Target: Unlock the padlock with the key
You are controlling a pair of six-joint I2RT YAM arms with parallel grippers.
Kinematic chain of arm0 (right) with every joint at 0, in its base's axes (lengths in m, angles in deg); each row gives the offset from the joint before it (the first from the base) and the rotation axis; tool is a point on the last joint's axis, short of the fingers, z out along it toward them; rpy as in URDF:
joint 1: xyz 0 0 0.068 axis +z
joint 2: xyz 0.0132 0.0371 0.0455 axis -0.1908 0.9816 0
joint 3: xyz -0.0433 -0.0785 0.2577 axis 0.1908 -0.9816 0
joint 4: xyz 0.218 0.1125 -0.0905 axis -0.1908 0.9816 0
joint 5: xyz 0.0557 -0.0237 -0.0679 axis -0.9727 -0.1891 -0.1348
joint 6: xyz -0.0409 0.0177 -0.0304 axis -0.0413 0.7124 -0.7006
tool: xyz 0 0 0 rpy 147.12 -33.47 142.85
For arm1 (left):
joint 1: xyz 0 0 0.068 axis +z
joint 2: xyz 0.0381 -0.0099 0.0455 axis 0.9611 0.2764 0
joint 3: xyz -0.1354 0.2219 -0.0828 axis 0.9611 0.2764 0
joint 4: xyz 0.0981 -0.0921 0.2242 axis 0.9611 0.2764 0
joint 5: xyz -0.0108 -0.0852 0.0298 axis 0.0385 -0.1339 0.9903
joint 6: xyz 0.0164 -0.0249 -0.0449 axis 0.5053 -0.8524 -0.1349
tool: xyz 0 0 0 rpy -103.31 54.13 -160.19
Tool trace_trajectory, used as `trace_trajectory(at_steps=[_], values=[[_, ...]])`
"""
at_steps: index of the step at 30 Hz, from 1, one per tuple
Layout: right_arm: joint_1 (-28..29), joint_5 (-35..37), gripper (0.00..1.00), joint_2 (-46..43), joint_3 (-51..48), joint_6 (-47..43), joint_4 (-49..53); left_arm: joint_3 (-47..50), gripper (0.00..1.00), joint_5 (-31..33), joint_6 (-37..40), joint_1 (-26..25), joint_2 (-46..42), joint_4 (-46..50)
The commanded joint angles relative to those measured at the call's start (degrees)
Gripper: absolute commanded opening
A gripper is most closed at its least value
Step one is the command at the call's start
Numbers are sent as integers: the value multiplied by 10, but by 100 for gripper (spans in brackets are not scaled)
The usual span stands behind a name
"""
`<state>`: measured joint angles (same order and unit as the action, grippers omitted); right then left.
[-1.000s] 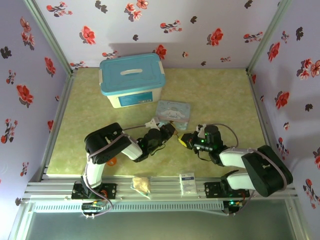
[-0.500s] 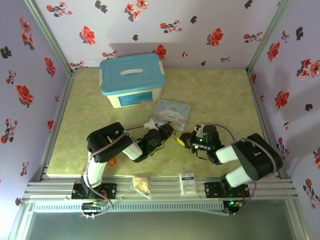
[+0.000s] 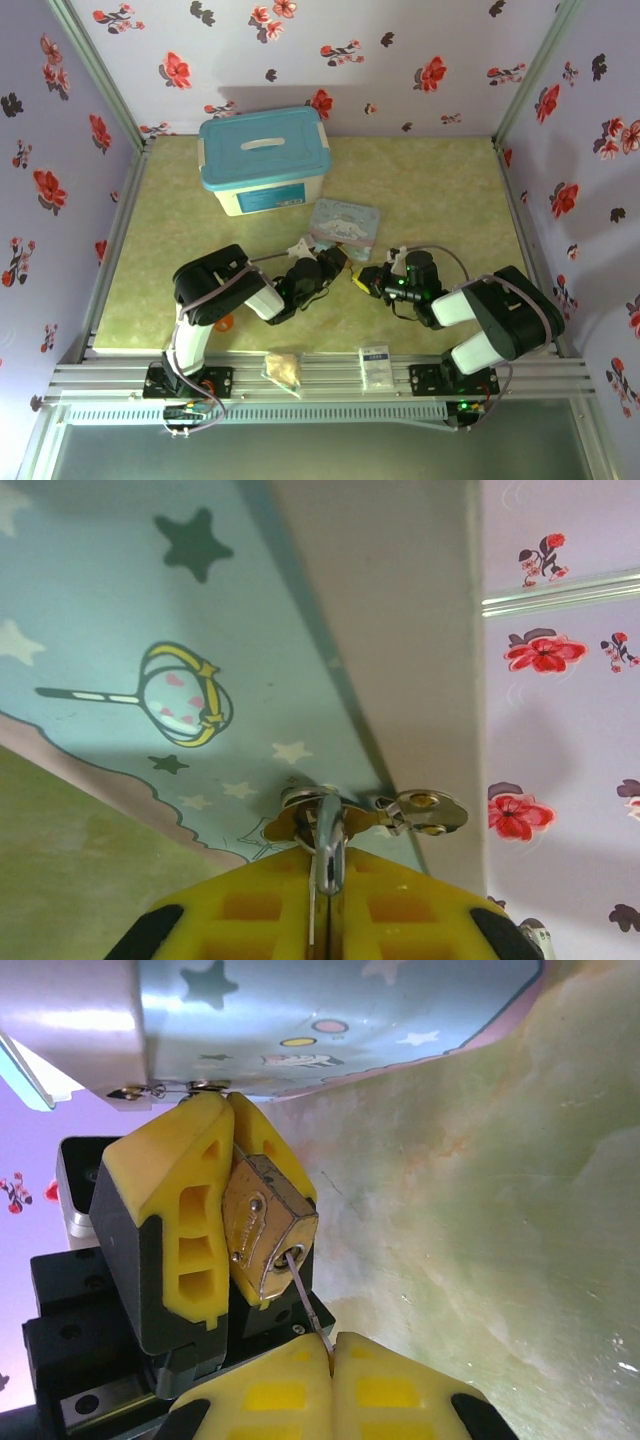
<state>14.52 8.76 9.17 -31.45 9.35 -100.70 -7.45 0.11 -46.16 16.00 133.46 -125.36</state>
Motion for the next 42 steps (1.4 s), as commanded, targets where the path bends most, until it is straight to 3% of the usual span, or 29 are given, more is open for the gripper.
trace_trajectory(at_steps=[1,10,15,24,30,35,42], values=[[-10,43,0,22,33,-22,-128,-9,0,-158,-22,-39,-46,-65],[-49,-6,0,56,13,-8,-189,5,0,-155,-14,-37,-37,-64],[-55,-18,0,54,21,-20,-141,8,0,-151,-1,-36,-43,-64],[-81,-128,0,57,28,-36,-107,15,0,-156,5,-26,-36,-64],[-80,-125,0,-41,19,-137,91,31,0,-145,41,-3,-35,-60],[-79,-39,0,-192,68,-315,458,27,0,-142,66,5,-19,-23],[-74,3,0,-228,68,-338,525,28,2,-139,72,3,-13,19]])
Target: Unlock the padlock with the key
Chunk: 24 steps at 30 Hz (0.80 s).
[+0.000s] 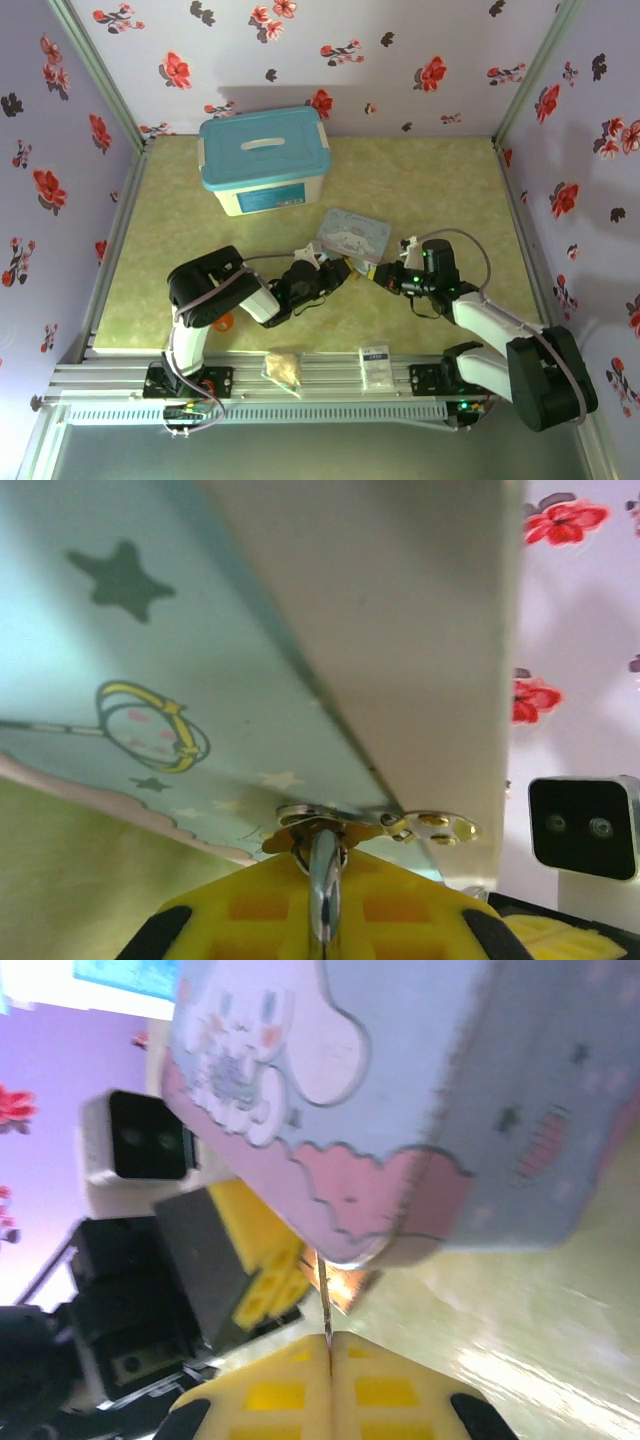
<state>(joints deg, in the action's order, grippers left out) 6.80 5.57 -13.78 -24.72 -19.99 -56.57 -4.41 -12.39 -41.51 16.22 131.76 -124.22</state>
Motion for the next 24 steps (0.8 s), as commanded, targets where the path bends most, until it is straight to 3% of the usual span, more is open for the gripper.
trace_trajectory(at_steps=[1,5,12,17,20,24], values=[[5,38,0,0,0,-47,82,-1,7,-12,27,0,1,23],[31,49,0,-20,4,-59,83,22,18,11,30,-2,-13,36],[88,30,0,-51,13,-74,48,73,47,53,85,-2,-112,65],[106,-18,0,-71,2,-50,-40,77,43,3,174,2,-177,58],[112,-35,0,-93,0,-45,-59,61,33,-78,186,9,-166,17],[112,-30,0,-125,-8,-29,-69,52,29,-122,192,0,-153,-23]])
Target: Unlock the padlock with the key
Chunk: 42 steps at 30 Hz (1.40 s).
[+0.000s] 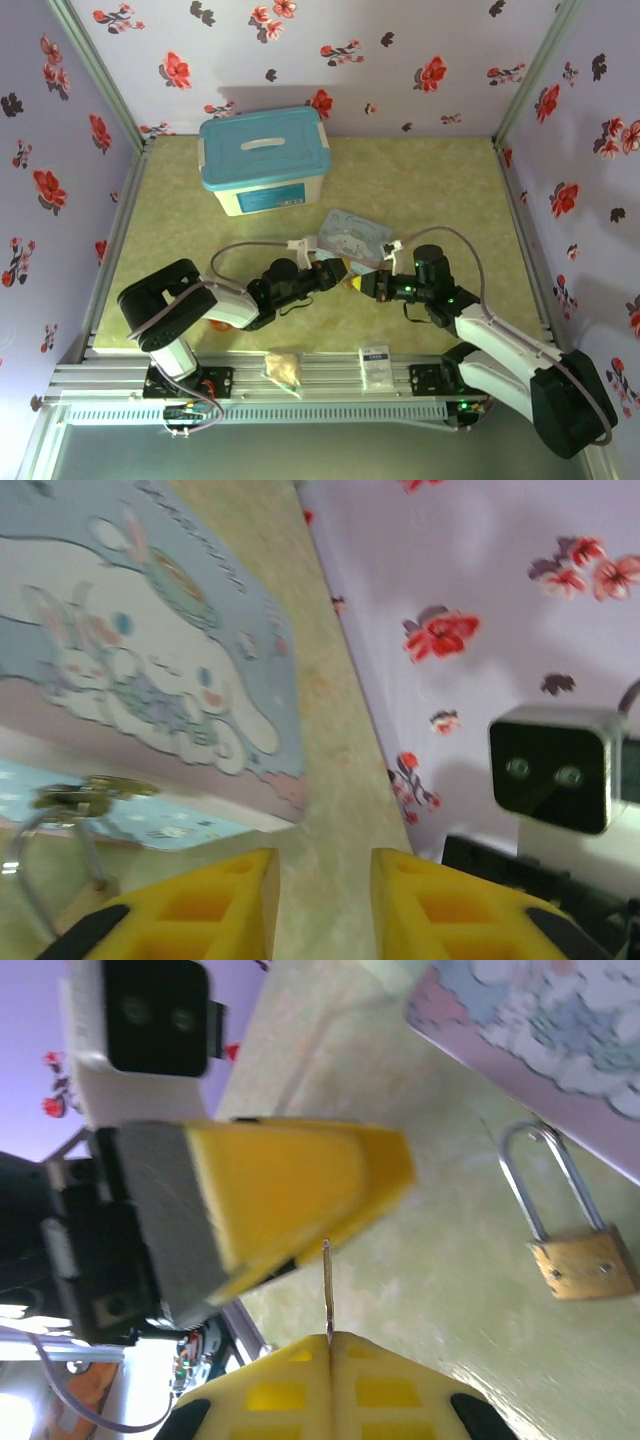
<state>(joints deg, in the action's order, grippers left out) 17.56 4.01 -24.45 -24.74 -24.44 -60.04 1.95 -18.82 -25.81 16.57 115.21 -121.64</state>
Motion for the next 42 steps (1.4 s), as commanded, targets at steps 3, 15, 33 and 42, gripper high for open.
trace_trajectory(at_steps=[3,15,33,42], values=[[4,-19,0,-30,-12,24,-42,-7,32,-66,33,-4,23,-76],[4,-15,0,-17,-11,22,-38,38,31,7,21,-2,-13,-91],[66,16,0,73,5,-2,42,55,29,54,20,9,-60,41],[89,74,0,153,60,-39,216,23,32,91,78,18,-174,316]])
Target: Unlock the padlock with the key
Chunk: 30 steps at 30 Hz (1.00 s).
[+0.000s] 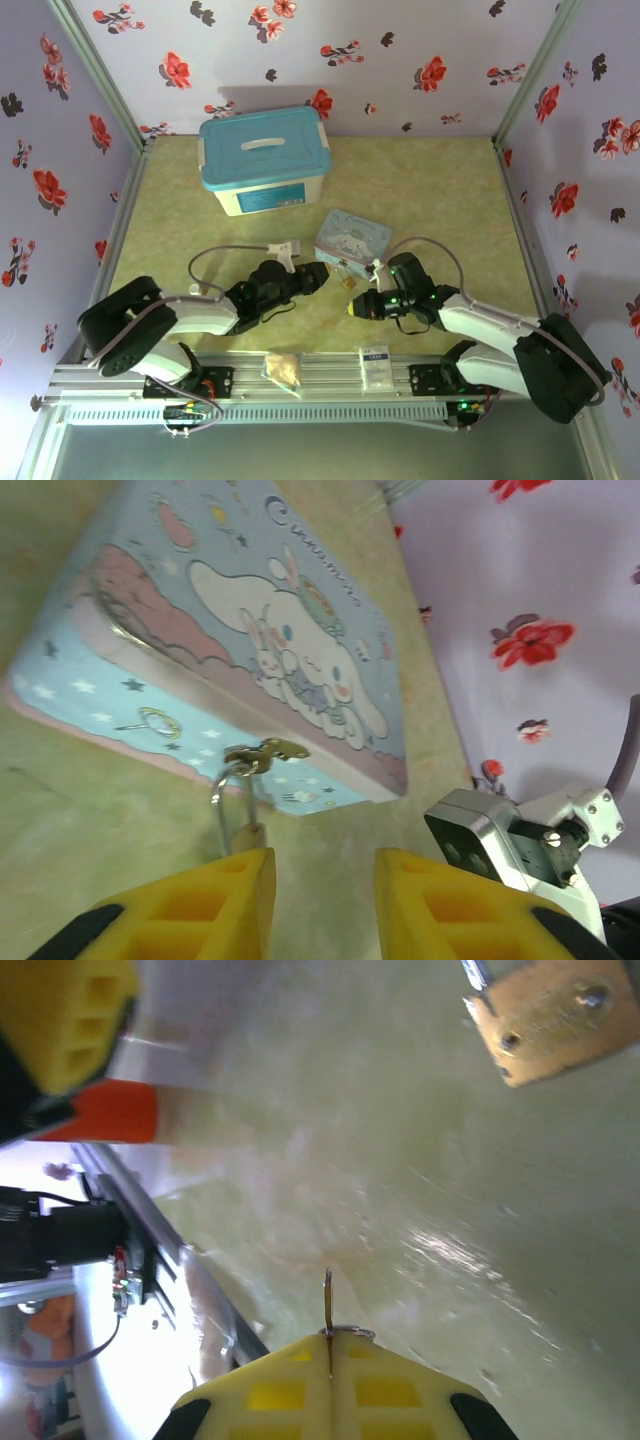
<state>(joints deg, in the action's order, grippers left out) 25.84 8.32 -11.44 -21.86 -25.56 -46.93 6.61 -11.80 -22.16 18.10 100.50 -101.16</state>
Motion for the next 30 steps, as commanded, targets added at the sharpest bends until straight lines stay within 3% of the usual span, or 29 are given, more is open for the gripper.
trace_trajectory(at_steps=[1,8,14,15,18,19,26,30], values=[[9,42,0,34,41,-36,105,-27,33,21,46,3,-35,126],[13,68,0,130,95,-71,162,-29,34,9,48,3,-34,138],[14,98,0,143,116,-69,175,-23,34,2,37,-3,-7,100],[14,106,1,140,119,-68,179,-23,34,0,34,-5,-2,92],[14,125,21,133,124,-67,187,-27,34,-5,31,-9,12,80],[15,131,23,131,125,-66,190,-29,34,-6,31,-10,15,79],[38,200,25,98,132,-44,226,-29,35,-8,37,-11,12,78],[77,255,33,93,135,-13,225,-28,35,-8,37,-10,6,80]])
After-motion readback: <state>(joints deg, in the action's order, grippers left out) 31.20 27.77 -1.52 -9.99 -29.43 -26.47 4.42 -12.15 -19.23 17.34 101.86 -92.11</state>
